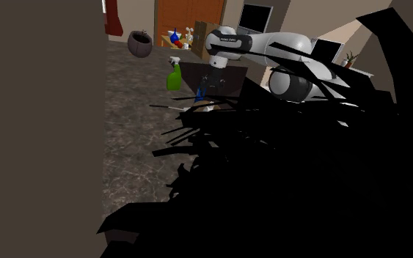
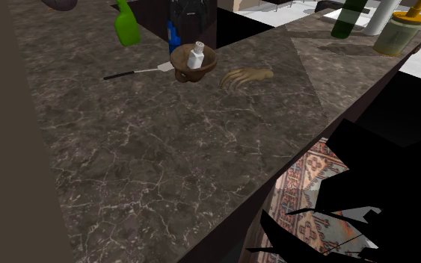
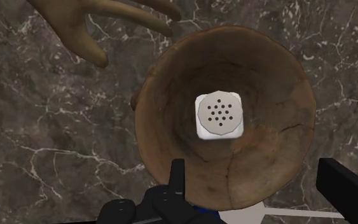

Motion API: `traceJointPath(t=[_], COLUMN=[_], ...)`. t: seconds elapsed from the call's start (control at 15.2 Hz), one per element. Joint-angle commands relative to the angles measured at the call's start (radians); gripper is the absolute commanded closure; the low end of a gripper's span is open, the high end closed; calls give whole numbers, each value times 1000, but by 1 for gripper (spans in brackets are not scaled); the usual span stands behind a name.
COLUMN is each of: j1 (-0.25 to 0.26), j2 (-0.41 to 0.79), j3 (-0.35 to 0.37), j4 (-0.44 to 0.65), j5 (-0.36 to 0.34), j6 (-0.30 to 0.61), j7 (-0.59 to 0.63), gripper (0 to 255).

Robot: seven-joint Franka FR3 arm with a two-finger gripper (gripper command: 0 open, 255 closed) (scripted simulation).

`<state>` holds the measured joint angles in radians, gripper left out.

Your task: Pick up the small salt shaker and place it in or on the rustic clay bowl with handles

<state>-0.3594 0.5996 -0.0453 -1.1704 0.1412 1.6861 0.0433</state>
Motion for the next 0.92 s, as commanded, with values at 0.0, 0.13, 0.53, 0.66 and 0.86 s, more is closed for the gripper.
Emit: traceJointPath(t=[0.0,0.13,0.53,0.66,0.86], j1=[0,-3,-14,-14,-14], j2=[0,7,46,46,46], j3=[0,0,0,0,0], j4=[0,45,202,202,202], j5=[0,0,0,0,0], j6=[0,-38,-156,-156,-156], j7=[0,2,9,9,9], gripper=[0,0,0,0,0])
